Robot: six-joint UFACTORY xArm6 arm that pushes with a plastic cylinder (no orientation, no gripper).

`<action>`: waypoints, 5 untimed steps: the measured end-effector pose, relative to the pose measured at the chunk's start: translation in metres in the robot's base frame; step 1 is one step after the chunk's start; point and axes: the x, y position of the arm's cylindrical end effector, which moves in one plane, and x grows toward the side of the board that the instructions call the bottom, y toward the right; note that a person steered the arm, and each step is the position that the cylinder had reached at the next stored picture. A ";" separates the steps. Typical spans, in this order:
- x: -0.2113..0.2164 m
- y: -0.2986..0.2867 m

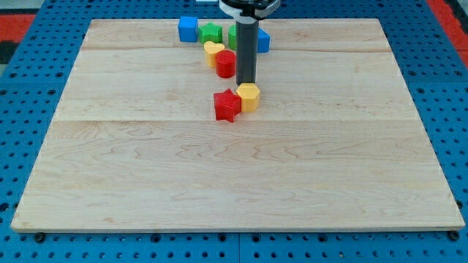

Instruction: Push the blue triangle at the right side of the red circle

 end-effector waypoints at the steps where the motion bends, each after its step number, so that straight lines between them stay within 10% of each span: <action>1: 0.009 0.003; 5: 0.002 0.032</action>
